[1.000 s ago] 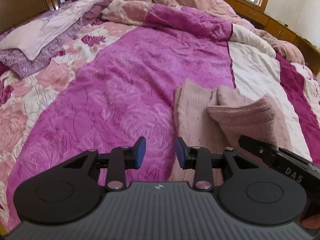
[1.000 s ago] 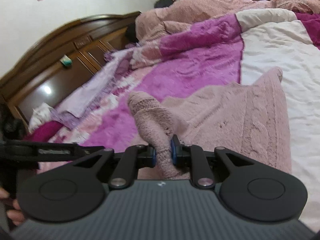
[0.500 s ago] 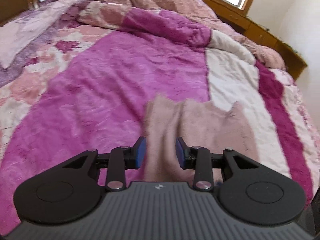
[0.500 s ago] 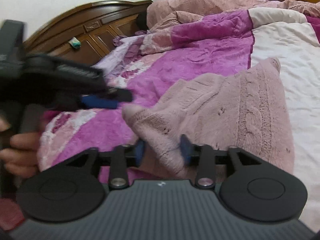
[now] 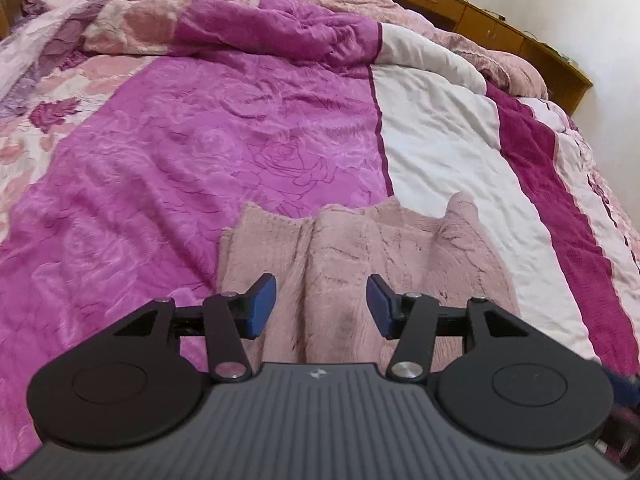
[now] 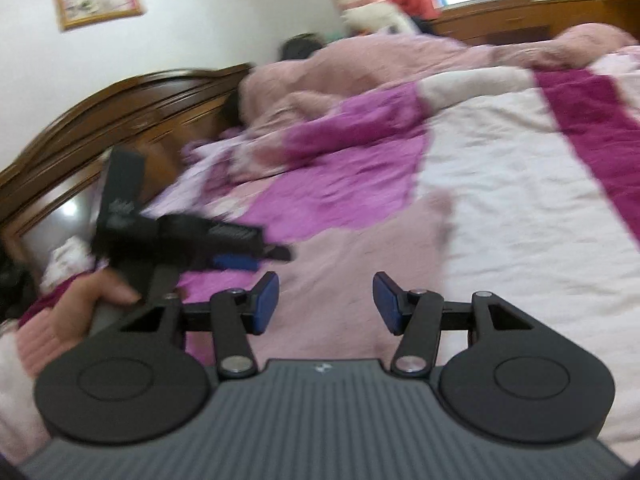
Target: Fold small clothes
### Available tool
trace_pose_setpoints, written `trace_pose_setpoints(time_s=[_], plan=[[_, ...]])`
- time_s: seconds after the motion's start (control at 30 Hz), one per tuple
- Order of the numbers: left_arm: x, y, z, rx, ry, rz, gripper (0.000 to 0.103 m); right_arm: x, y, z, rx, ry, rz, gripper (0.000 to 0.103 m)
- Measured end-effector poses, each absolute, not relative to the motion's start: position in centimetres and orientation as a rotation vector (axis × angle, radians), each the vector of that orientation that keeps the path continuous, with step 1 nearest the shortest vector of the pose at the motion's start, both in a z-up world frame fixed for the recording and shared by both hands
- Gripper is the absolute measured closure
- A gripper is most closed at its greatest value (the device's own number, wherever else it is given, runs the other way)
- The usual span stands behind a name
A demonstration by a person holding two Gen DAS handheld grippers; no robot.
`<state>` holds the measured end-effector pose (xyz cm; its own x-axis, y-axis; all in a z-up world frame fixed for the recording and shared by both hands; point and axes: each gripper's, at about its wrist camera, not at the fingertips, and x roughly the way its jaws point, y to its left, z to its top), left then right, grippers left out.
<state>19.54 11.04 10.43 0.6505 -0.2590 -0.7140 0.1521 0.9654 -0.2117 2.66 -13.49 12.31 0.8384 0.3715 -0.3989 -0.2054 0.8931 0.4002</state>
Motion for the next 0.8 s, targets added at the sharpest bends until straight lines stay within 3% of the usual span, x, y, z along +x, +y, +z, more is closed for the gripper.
trace_pose_setpoints(time_s=[0.5,0.57,0.63,0.73,0.8], plan=[[22.9,9.2,5.9,-0.141,0.872,-0.321,0.045,4.7,-17.5,7.0,0.433,0.599,0.119,0.047],[22.7,8.6,5.9,-0.106,0.857,-0.32,0.053,4.6,-17.4,6.9,0.442,0.602,0.115,0.047],[22.3,8.1,6.0,-0.087,0.84,-0.315,0.073,4.5,-17.5,6.9,0.45,0.601,0.108,0.047],[21.4,8.2,6.7,-0.104,0.795,-0.298,0.091,4.2,-17.8,7.0,0.456,0.588,0.091,0.047],[20.6,9.0,7.9,-0.141,0.748,-0.281,0.091,4.3,-17.9,7.2,0.455,0.581,0.083,0.047]])
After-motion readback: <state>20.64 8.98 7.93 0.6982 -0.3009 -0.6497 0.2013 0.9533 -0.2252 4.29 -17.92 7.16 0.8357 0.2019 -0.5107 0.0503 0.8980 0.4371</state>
